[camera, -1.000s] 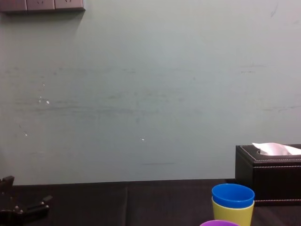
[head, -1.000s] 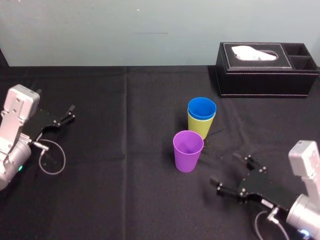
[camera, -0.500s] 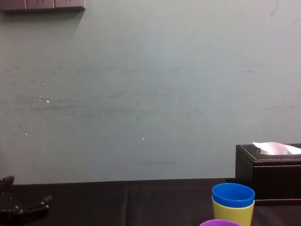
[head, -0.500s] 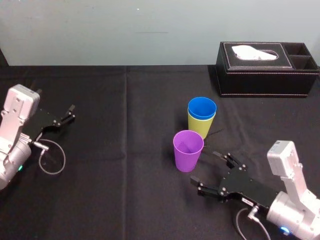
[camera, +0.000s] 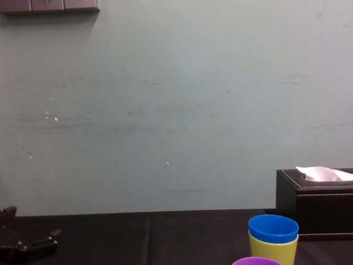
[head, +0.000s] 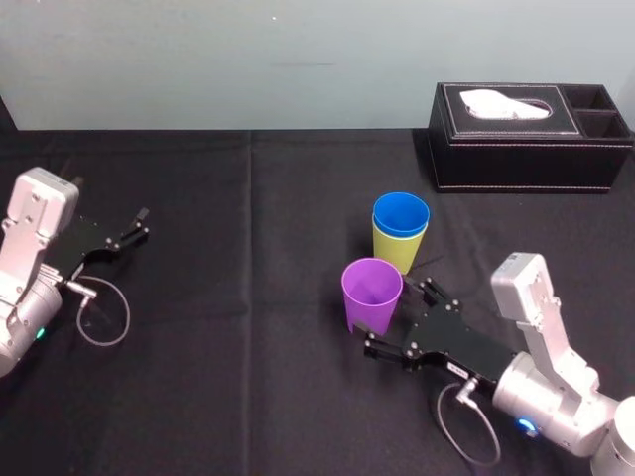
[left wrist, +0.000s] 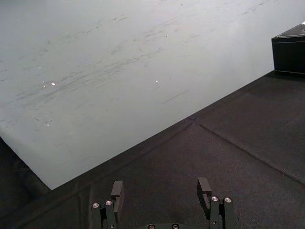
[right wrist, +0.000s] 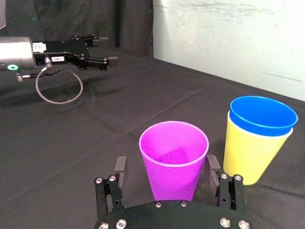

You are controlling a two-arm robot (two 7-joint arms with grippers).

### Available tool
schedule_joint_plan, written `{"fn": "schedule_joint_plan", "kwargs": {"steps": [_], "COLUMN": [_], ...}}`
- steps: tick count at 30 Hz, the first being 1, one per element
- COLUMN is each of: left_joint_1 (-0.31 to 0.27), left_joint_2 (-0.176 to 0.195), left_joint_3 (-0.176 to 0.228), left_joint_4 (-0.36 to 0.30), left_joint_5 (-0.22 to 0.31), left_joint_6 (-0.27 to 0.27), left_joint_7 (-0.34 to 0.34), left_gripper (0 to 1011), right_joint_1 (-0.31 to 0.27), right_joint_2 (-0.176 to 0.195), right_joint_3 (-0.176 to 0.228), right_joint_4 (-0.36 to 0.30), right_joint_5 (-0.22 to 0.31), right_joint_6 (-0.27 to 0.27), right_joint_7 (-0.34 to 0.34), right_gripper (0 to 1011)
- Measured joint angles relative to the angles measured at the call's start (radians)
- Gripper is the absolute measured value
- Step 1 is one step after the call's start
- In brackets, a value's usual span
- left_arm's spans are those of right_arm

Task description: Stack the three plastic cups sequentially using one hand.

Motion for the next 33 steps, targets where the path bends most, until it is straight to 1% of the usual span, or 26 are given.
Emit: {"fn": "schedule_joint_plan", "kwargs": {"steps": [6, 19, 29, 33], "left_joint_1": [0.0, 0.0, 0.0, 0.0], "left_joint_2": [0.0, 0.0, 0.0, 0.0], "left_joint_3": [0.0, 0.0, 0.0, 0.0], "left_joint_4": [0.0, 0.0, 0.0, 0.0], "left_joint_5": [0.0, 0.0, 0.0, 0.0], "left_joint_6": [0.0, 0.0, 0.0, 0.0], "left_joint_7": [0.0, 0.0, 0.0, 0.0], "left_gripper": [1011, 1011, 1011, 1012], "right_joint_1": [0.043, 0.095, 0.094, 0.093], "right_joint_2": [-0.033, -0.077, -0.076, -0.075], "right_joint_3": [-0.015, -0.033, -0.032, -0.032], "right_joint_4": [0.041, 0.094, 0.092, 0.091], "right_joint_5": [-0.02, -0.048, -0.048, -0.048], "right_joint_6": [0.0, 0.01, 0.009, 0.008], "right_joint_7": [-0.014, -0.03, -0.03, -0.03], "right_gripper": [1003, 1003, 1003, 951]}}
